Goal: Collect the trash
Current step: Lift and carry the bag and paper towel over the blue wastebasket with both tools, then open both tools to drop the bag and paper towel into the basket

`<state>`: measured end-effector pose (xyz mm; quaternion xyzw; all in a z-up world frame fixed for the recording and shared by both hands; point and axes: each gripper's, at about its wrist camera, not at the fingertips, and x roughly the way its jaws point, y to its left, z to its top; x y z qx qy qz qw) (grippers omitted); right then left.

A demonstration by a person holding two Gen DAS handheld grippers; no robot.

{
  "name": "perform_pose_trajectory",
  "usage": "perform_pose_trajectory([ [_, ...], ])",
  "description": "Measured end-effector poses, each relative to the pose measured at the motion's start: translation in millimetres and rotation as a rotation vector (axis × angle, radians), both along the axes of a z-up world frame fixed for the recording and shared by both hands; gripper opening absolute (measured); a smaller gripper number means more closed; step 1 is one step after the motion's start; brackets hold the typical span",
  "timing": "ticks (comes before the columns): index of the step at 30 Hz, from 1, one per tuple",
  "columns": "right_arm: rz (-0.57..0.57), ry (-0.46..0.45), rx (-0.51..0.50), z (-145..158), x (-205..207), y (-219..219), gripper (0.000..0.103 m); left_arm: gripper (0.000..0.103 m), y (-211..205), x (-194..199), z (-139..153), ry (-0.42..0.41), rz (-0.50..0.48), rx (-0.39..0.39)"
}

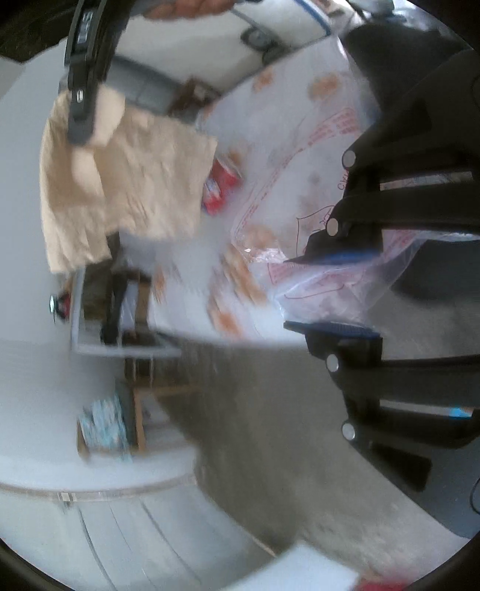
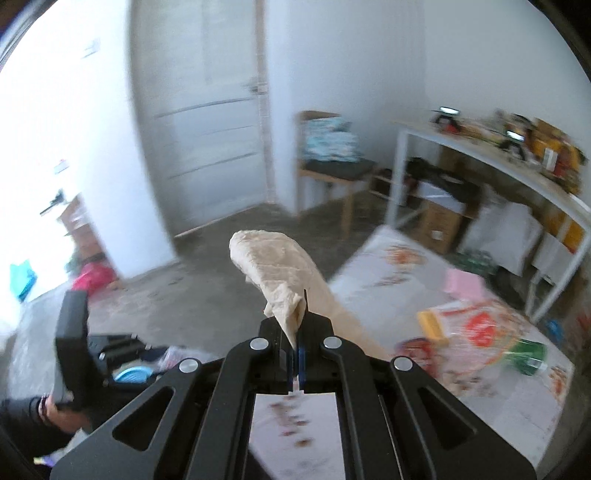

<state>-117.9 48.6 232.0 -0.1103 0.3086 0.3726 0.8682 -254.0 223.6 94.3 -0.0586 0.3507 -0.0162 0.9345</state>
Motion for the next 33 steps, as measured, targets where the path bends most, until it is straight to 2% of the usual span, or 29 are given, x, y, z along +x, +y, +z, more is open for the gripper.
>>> perform_pose_trajectory([
  [2, 0.080, 0.007, 0.002, -6.8, -23.9, 24.4, 0.002, 0.025, 24.2, -25.5, -12.0, 0.035, 0.064, 0.026],
  [5, 0.181, 0.032, 0.008, -17.3, -53.4, 56.4, 0.002, 0.025, 63.6, -67.7, -46.4, 0.123, 0.176, 0.070],
  [11, 0.387, 0.131, 0.006, -55.9, -114.9, 128.5, 0.002, 0.025, 138.6, -149.5, -155.0, 0.342, 0.387, 0.064],
  [16, 0.490, 0.220, -0.028, -92.9, -153.2, 182.7, 0.002, 0.025, 183.8, -185.6, -255.7, 0.501, 0.493, 0.027],
  [18, 0.517, 0.253, -0.045, -108.2, -166.0, 201.9, 0.002, 0.028, 194.7, -192.0, -288.4, 0.561, 0.517, 0.017],
  [21, 0.560, 0.293, -0.084, -133.0, -185.8, 228.3, 0.002, 0.053, 212.9, -204.6, -324.3, 0.622, 0.571, -0.022],
  [22, 0.573, 0.315, -0.095, -141.9, -191.9, 236.7, 0.002, 0.064, 221.0, -210.7, -332.9, 0.631, 0.598, -0.055],
  [24, 0.590, 0.347, -0.124, -159.0, -205.7, 253.7, 0.002, 0.065, 225.8, -223.8, -334.1, 0.620, 0.639, -0.068],
  [29, 0.636, 0.437, -0.195, -210.2, -226.5, 284.8, 0.002, 0.072, 241.1, -257.8, -318.1, 0.526, 0.703, -0.113],
  [31, 0.645, 0.480, -0.229, -239.6, -233.0, 301.1, 0.002, 0.073, 249.8, -270.6, -313.4, 0.510, 0.736, -0.114],
  [33, 0.655, 0.516, -0.270, -269.3, -239.7, 315.1, 0.002, 0.072, 264.0, -289.4, -309.2, 0.487, 0.796, -0.148],
])
